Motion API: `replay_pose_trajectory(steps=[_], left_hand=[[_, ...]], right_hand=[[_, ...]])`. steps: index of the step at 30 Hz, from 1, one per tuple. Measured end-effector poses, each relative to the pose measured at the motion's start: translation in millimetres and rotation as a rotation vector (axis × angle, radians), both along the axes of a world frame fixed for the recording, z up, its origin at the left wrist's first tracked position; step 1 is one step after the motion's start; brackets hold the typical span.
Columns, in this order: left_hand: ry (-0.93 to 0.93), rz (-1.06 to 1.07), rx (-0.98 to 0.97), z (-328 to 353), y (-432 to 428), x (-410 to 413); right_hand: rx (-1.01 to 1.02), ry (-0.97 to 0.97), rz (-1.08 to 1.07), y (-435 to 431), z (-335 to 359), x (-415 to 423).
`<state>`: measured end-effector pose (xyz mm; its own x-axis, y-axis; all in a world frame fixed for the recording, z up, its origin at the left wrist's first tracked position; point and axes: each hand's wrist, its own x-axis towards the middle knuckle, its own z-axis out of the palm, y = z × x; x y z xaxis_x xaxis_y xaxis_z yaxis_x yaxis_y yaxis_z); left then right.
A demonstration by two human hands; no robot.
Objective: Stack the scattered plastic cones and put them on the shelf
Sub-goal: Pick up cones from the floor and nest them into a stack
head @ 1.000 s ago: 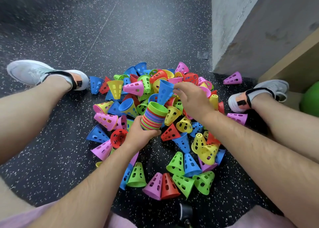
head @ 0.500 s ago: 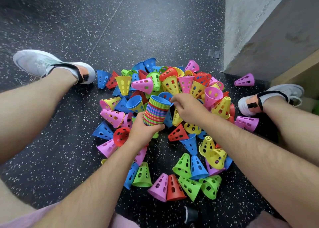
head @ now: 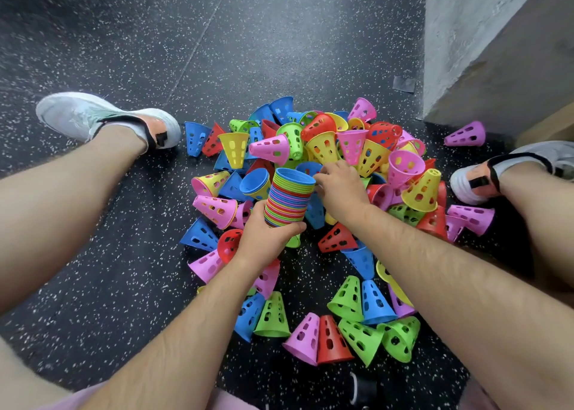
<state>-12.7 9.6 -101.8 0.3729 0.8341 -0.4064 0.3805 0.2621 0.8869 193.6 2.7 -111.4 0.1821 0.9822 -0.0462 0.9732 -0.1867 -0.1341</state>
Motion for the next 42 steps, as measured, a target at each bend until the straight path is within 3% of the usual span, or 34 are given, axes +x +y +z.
replay_pose_trajectory(steps=[4, 13, 18, 23, 30, 35, 42], left_hand=[[0.000, -0.004, -0.008, 0.6, 0.9, -0.1], [-0.007, -0.006, -0.014, 10.4, -3.3, 0.4], [-0.013, -0.023, 0.018, 20.4, -6.7, 3.9], [-0.011, -0.049, 0.045, 29.5, -10.6, 7.0], [-0.022, -0.093, 0.118, 48.7, -16.6, 20.4], [-0.063, -0.174, 0.136, 70.2, -33.1, 32.9], [-0.198, -0.267, 0.063, 93.2, -43.2, 37.5]], right_hand=[[0.150, 0.087, -0.034, -5.6, 7.9, 8.8], [0.422, 0.478, -0.205, -17.2, 63.1, 29.9], [0.481, 0.541, -0.180, -22.8, 99.3, 26.7], [0.457, 0.539, -0.093, -35.8, 116.8, 12.1], [0.138, 0.557, -0.037, -78.5, 136.4, -10.0], [0.125, 0.591, -0.116, -107.2, 139.1, 11.0], [0.260, 0.688, -0.218, -131.7, 155.8, 23.5]])
